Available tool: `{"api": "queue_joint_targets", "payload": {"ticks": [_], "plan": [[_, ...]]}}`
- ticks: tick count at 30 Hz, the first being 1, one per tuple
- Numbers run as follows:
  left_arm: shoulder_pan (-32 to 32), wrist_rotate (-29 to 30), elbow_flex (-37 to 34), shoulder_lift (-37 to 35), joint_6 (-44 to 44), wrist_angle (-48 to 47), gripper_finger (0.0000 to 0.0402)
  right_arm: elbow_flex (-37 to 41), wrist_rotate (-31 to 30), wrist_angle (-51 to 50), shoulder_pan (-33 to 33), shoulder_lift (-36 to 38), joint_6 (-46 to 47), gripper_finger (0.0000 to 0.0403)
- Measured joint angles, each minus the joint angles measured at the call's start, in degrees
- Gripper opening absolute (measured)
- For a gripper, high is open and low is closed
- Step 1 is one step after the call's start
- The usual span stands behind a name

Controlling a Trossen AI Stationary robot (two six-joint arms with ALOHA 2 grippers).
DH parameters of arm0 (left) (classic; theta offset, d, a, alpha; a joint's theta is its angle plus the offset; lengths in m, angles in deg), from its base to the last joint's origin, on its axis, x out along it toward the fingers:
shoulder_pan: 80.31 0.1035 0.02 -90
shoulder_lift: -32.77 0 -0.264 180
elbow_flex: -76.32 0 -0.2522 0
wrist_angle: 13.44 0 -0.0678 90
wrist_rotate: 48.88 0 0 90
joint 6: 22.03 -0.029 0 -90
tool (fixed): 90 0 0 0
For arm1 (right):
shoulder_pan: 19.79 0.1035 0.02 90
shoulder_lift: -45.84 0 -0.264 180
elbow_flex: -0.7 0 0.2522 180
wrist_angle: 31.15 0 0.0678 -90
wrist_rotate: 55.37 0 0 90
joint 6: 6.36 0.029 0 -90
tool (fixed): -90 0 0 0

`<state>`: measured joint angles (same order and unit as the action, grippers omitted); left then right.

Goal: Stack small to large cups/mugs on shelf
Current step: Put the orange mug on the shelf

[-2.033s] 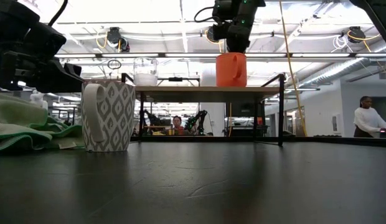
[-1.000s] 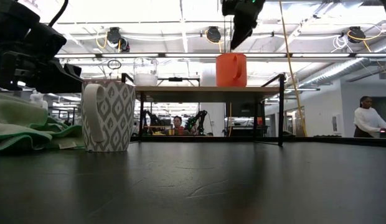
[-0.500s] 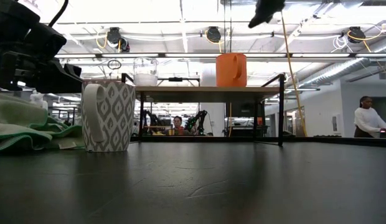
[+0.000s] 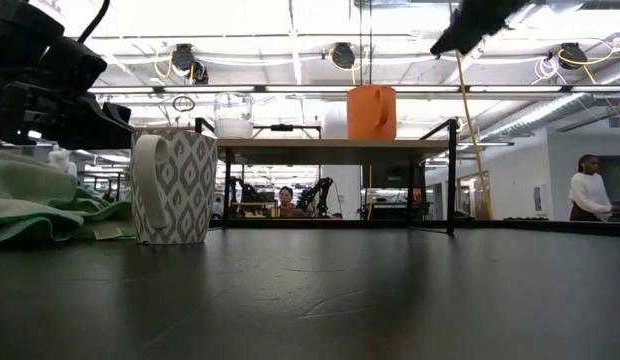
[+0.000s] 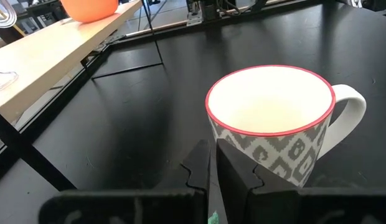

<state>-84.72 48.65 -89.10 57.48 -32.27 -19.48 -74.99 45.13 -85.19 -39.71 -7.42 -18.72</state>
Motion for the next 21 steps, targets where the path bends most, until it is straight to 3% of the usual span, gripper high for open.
{"api": "queue_joint_targets", "payload": {"ticks": [7,12,16,21], "plan": [[-0.01,0.18,0.0,0.02,0.3,1.88,0.0031,11.71,-0.08,6.64,1.67,5.01,0.81,0.0],[0.0,3.78,2.51,0.02,2.69,3.5,0.0031,16.79,-0.11,8.27,1.65,6.51,1.2,0.0],[0.01,4.97,7.77,0.02,6.49,1.37,0.0031,18.7,0.03,8.43,1.66,7.18,1.22,0.0],[0.01,5.82,17.82,0.58,7.93,-7.85,0.003,20.48,0.05,8.99,1.65,8.63,1.21,0.0]]}}
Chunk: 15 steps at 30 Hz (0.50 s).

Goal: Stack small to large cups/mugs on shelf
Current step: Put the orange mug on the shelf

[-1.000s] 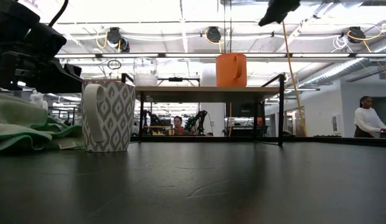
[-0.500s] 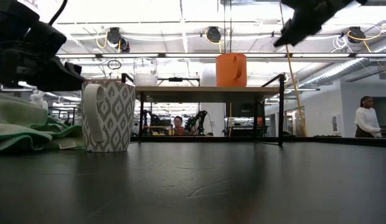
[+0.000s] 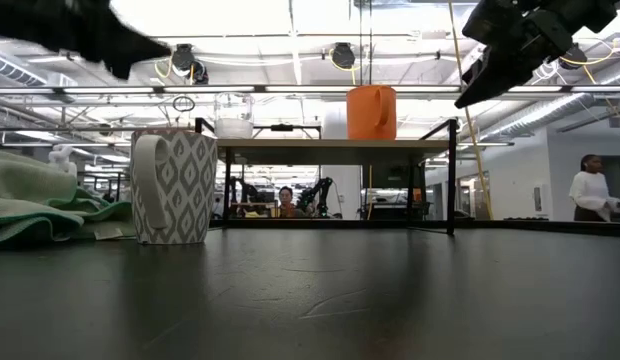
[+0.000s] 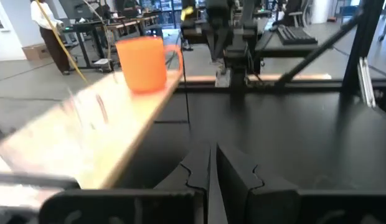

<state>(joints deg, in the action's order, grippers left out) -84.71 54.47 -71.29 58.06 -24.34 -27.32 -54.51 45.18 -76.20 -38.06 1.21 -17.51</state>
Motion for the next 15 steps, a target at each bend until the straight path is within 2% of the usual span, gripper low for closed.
{"api": "queue_joint_targets", "payload": {"ticks": [5,7,11,15], "plan": [[0.57,0.17,12.01,4.46,1.62,-7.14,0.0022,1.65,0.03,0.41,0.0,1.96,-0.05,0.0],[1.49,0.1,16.11,7.47,1.0,-9.45,0.0007,2.88,0.21,1.67,0.0,2.89,0.07,0.0],[4.65,-0.32,24.26,15.22,-0.24,-11.84,0.0005,5.86,0.34,3.95,0.0,4.62,0.91,0.0],[8.35,-4.98,30.05,22.88,-3.27,-12.74,0.0003,8.84,1.35,6.19,0.0,6.05,1.81,0.0]]}}
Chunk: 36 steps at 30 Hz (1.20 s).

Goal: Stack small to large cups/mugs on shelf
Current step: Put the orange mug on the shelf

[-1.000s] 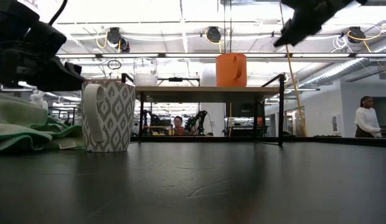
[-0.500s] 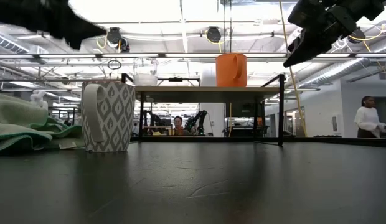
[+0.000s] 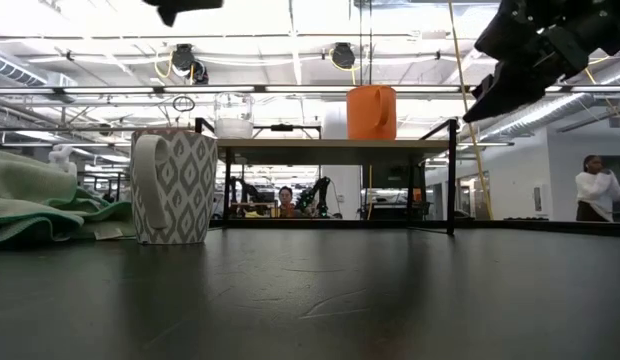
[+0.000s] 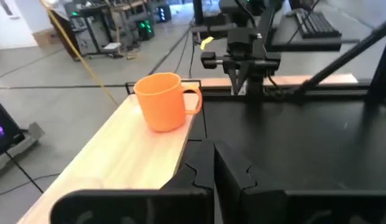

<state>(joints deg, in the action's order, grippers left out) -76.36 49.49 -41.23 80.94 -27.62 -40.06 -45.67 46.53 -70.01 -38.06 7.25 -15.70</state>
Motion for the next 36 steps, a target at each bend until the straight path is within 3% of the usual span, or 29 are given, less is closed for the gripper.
{"api": "queue_joint_targets", "payload": {"ticks": [12,17,22,36], "plan": [[9.66,-14.18,8.35,9.77,-3.53,1.11,0.0001,5.34,0.45,4.33,0.0,8.37,5.22,0.0],[13.65,-24.32,12.2,13.88,-4.43,-2.97,0.0001,5.35,0.46,5.08,0.0,11.08,6.61,0.0],[15.83,-25.0,18.49,20.19,-5.79,-4.98,0.0001,6.05,0.46,5.8,0.0,11.56,6.25,0.0],[18.94,-26.37,43.68,39.41,-21.07,-22.02,0.0,8.04,0.68,6.91,0.0,11.58,7.02,0.0]]}}
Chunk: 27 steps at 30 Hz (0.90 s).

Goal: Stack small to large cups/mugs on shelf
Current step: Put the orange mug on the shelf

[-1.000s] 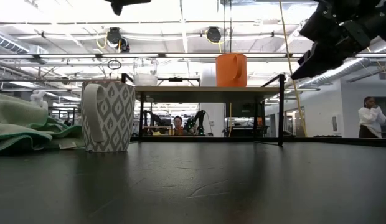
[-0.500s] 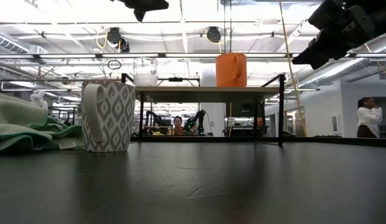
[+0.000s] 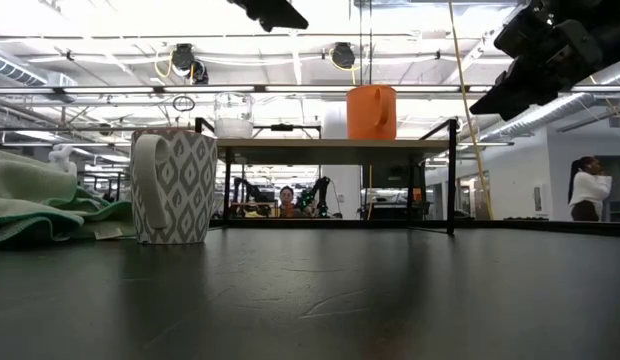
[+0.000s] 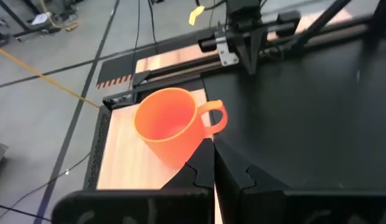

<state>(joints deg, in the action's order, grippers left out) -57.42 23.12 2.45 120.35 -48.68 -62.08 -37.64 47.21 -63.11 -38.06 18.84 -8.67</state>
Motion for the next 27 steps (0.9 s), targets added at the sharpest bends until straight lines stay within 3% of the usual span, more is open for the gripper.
{"api": "queue_joint_targets", "payload": {"ticks": [14,27], "plan": [[-0.03,-1.63,17.68,12.3,-11.62,-9.19,0.0,0.0,2.18,0.07,0.0,0.0,0.16,0.0],[0.02,-2.04,23.82,19.41,-15.25,-8.39,0.0,0.0,2.66,0.02,0.0,0.0,0.16,0.0]]}}
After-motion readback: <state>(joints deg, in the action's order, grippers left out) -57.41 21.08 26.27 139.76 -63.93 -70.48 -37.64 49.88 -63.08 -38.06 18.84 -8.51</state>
